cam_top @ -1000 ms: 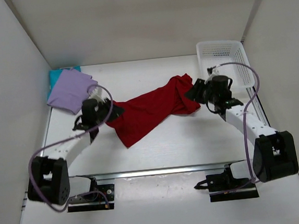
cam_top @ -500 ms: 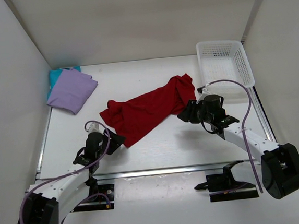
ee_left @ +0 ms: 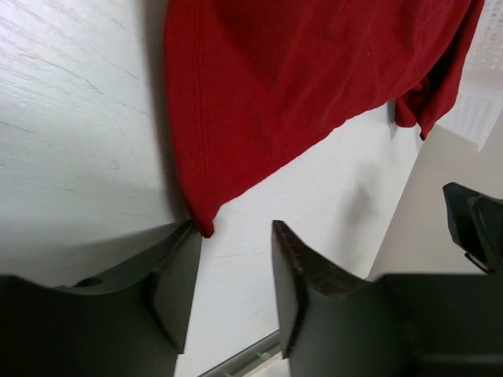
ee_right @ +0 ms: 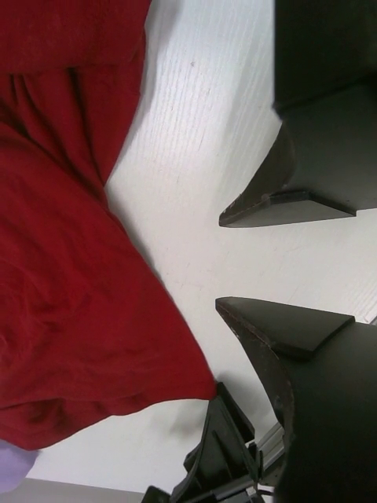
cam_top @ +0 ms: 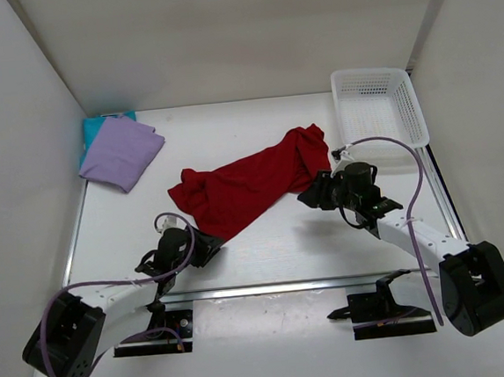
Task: Fold and stack the t-shirts
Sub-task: Flatten out the tshirt
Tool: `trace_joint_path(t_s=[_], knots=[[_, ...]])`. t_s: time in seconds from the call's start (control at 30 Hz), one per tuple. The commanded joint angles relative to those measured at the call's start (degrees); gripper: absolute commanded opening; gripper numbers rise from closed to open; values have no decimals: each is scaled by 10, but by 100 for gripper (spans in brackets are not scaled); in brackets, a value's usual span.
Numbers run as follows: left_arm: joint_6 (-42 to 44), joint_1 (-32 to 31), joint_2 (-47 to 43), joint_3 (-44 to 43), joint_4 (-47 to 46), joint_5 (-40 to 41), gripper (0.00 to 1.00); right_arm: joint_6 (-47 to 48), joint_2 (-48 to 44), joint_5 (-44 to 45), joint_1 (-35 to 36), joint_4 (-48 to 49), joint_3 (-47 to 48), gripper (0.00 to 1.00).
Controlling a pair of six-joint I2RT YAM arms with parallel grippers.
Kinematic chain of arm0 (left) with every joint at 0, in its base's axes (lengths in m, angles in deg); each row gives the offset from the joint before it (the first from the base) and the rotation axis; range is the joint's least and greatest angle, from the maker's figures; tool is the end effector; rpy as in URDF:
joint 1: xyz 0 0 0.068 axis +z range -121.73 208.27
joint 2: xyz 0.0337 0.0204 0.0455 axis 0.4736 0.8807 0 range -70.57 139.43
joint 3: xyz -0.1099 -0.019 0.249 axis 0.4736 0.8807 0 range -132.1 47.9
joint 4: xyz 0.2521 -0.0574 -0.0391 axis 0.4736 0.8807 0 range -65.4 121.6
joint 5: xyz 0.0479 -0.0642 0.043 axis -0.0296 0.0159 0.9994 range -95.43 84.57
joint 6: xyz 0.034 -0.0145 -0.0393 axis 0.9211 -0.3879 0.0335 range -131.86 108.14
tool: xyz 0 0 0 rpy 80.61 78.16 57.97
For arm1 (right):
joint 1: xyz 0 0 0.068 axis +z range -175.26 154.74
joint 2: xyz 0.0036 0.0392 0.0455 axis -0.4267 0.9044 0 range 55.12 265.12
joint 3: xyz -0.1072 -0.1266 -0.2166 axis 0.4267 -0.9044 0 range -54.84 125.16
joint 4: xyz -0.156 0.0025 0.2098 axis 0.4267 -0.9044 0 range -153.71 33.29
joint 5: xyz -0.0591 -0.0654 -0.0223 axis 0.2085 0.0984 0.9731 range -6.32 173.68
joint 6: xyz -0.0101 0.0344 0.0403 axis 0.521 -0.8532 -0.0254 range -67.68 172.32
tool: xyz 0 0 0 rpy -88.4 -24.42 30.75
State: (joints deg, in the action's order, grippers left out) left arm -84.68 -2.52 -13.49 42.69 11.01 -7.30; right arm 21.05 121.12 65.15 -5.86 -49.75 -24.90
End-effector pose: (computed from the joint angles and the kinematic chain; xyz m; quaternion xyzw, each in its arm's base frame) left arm 0.1378 -0.0834 0.1115 -0.3160 0.8425 -0.3518 0.2581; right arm 0.2227 0.0905 0.2065 0.0069 0.8547 0.3394 0.3927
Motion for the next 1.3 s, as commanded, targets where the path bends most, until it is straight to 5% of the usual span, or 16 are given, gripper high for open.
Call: trace_joint_path(t_s=[0.0, 0.2, 0.47, 0.77, 0.9, 1.1, 1.27], knots=[[-34, -9, 40, 2, 6, 18, 49, -1, -22, -9, -6, 43, -10, 39], [-24, 20, 53, -14, -12, 49, 39, -1, -28, -14, -6, 55, -16, 39], [-5, 40, 73, -16, -21, 69, 46, -5, -30, -32, -7, 59, -21, 39], [34, 47, 110, -50, -34, 43, 0, -10, -31, -10, -25, 53, -25, 40], [85, 74, 79, -69, -9, 26, 0, -3, -26, 42, -59, 28, -25, 39], [173, 211, -13, -27, 3, -82, 0, 14, 15, 64, -122, 12, -12, 37], [230, 170, -15, -59, 31, -66, 0, 5, 65, 28, -169, 33, -10, 43]])
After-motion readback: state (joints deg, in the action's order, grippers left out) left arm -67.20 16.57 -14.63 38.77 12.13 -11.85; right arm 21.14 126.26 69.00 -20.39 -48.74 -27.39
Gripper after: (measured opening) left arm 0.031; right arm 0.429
